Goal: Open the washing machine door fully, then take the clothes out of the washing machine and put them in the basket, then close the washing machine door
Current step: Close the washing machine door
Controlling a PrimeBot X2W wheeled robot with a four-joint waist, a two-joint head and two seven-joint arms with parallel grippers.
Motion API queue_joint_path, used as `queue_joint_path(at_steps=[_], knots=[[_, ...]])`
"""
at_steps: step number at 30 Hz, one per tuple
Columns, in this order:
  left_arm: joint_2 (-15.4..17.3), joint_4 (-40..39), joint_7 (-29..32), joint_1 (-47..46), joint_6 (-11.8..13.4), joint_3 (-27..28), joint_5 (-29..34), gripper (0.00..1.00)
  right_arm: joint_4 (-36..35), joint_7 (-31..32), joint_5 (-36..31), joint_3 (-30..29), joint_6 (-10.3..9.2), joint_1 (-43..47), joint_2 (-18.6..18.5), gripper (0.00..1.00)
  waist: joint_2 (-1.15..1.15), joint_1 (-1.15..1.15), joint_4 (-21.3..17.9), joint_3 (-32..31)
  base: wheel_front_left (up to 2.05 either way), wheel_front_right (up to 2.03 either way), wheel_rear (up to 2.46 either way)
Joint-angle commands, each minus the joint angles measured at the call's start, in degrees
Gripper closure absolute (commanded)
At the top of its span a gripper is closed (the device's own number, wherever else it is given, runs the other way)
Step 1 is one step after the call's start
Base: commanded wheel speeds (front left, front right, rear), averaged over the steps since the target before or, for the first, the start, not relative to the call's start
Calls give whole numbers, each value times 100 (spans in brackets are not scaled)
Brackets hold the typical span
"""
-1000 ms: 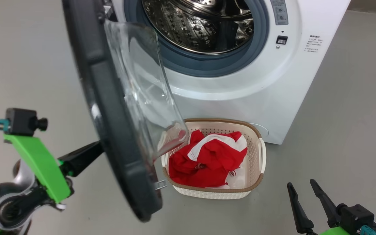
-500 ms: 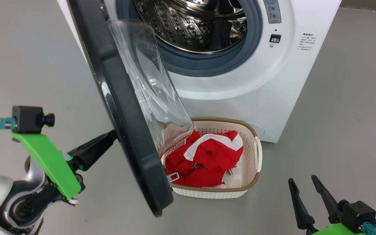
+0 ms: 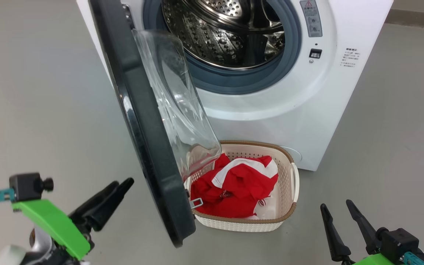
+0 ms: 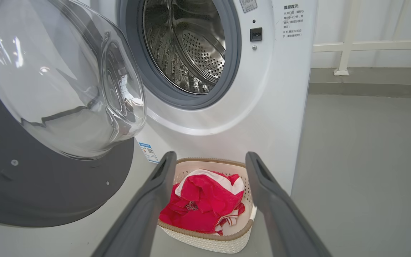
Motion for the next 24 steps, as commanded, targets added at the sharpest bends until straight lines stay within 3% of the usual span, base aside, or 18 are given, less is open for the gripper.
queue_joint_path(at_steps=[1, 24], knots=[[187, -30, -161, -22, -38, 246, -77, 0, -108, -37, 51, 142, 42, -20, -28, 0, 0, 0, 47, -62, 0, 0, 0], [-448, 1013, -2231, 1086, -38, -193, -48, 0, -51, -37, 15, 237, 42, 3, -30, 0, 0, 0, 327, -100, 0, 0, 0]])
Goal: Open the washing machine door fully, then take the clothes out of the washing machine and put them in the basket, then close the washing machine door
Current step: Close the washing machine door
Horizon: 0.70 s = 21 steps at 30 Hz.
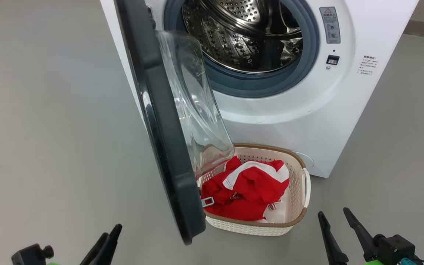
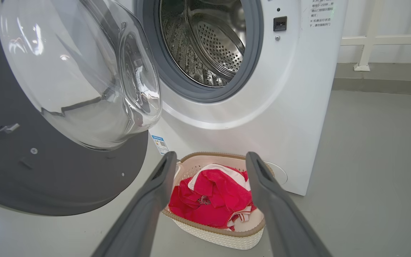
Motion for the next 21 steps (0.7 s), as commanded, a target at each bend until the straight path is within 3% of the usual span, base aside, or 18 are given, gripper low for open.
queue_joint_path(at_steps=[1, 9, 21], knots=[[129, -47, -111, -97, -38, 199, 51, 0, -110, -37, -7, 167, 42, -141, -53, 0, 0, 0, 0, 8, 0, 0, 0], [-140, 421, -480, -35, -38, 212, 615, 0, -93, -37, -2, 190, 42, -183, -63, 0, 0, 0, -6, 41, 0, 0, 0], [-1024, 821, -493, 236, -38, 1446, 2405, 0, -83, -37, 7, 187, 42, -221, -61, 0, 0, 0, 6, 79, 0, 0, 0]])
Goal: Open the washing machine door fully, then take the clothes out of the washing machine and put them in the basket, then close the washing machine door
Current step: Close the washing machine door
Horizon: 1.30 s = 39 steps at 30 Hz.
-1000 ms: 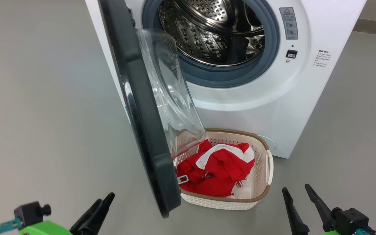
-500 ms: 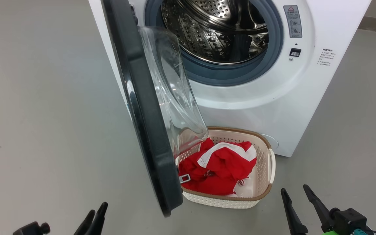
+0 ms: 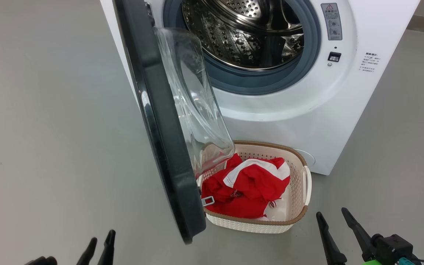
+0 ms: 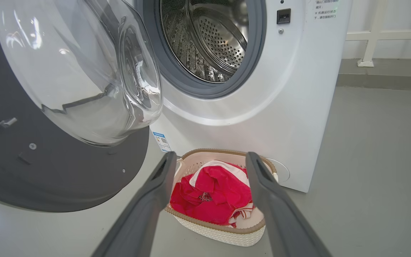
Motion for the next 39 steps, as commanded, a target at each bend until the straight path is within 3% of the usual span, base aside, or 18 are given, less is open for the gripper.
queue_joint_path(at_steps=[1, 9, 23, 30, 39], knots=[[47, -102, -70, -73, -33, 333, 181, 0, -113, -37, 21, 141, 42, -201, -57, 0, 0, 0, 0, 1, 0, 0, 0], [-597, -445, -70, 248, -33, 1185, 1841, 0, -104, -37, 32, 143, 42, -225, -56, 0, 0, 0, 0, 3, 0, 0, 0], [-1097, -1247, -71, 661, -33, 2039, 4484, 0, -84, -37, 28, 163, 42, -254, -52, 0, 0, 0, -8, 3, 0, 0, 0], [-1199, -1474, -71, 775, -33, 2121, 5043, 0, -87, -37, 18, 171, 42, -267, -50, 0, 0, 0, -17, 19, 0, 0, 0], [-1275, -1574, -71, 850, -33, 2147, 5091, 0, -85, -37, 11, 189, 42, -242, -48, 0, 0, 0, -23, -10, 0, 0, 0]])
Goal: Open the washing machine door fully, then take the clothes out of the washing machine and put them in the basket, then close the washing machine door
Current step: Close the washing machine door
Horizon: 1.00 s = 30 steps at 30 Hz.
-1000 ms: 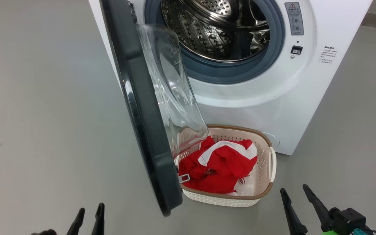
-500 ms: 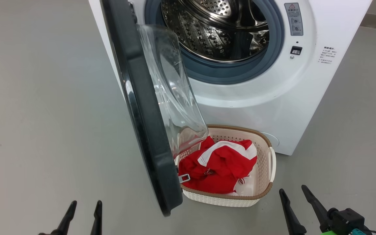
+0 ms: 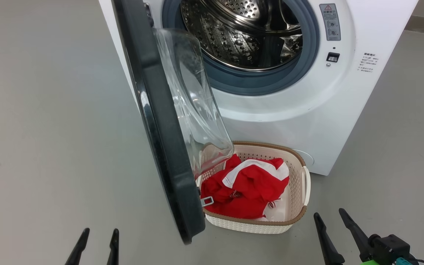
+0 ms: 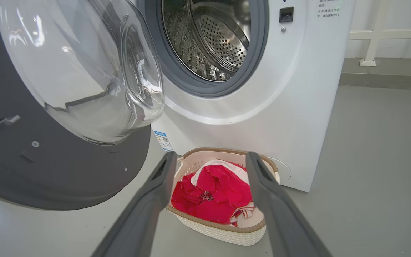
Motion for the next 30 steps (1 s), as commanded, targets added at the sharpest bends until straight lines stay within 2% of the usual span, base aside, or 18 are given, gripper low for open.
queue_joint_path(at_steps=[1, 7, 10, 11, 12, 13, 14, 18, 23, 27, 28, 30], knots=[[24, -166, -71, -43, -31, 210, 21, 0, -124, -37, 11, 137, 42, -222, -49, 0, 0, 0, -3, -1, 0, 0, 0], [15, -207, -71, -47, -31, 242, -21, 0, -122, -37, 9, 152, 42, -224, -49, 0, 0, 0, -21, 4, 0, 0, 0], [13, -203, -71, -82, -31, 255, -453, 0, -123, -37, 8, 155, 42, -219, -49, 0, 0, 0, -35, 5, 0, 0, 0], [13, -191, -71, -106, -31, 242, -785, 11, -123, -37, 8, 155, 42, -217, -49, 0, 0, 0, -37, 2, 0, 0, 0], [12, -180, -71, -133, -31, 213, -1137, 31, -125, -37, 7, 155, 42, -217, -48, 0, 0, 0, -40, 9, 0, 0, 0], [12, -165, -71, -163, -31, 163, -1430, 56, -126, -37, 7, 152, 42, -217, -48, 0, 0, 0, -42, 12, 0, 0, 0], [12, -163, -71, -201, -31, 100, -1715, 99, -127, -37, 7, 149, 42, -218, -48, 0, 0, 0, -45, 18, 0, 0, 0], [11, -268, -71, -354, -31, -138, -2794, 100, -125, -37, 2, 148, 42, -234, -48, 0, 0, 0, -80, 40, 0, 0, 0], [23, -385, -71, -515, -31, -410, -4792, 100, -126, -37, 14, 150, 42, -248, -47, 0, 0, 0, -188, 60, 0, 0, 0], [246, -679, 72, -633, -31, -812, -6772, 100, -127, -37, 27, 141, 42, -269, -46, 0, 0, 0, -281, 103, 0, 0, 0], [246, -679, 72, -633, -31, -812, -6772, 100, -127, -37, 27, 141, 42, -269, -46, 0, 0, 0, -281, 103, 0, 0, 0], [443, -855, 437, -663, -31, -898, -7638, 100, -129, -37, 28, 133, 42, -292, -46, 0, 0, 0, -325, 131, 0, 0, 0]])
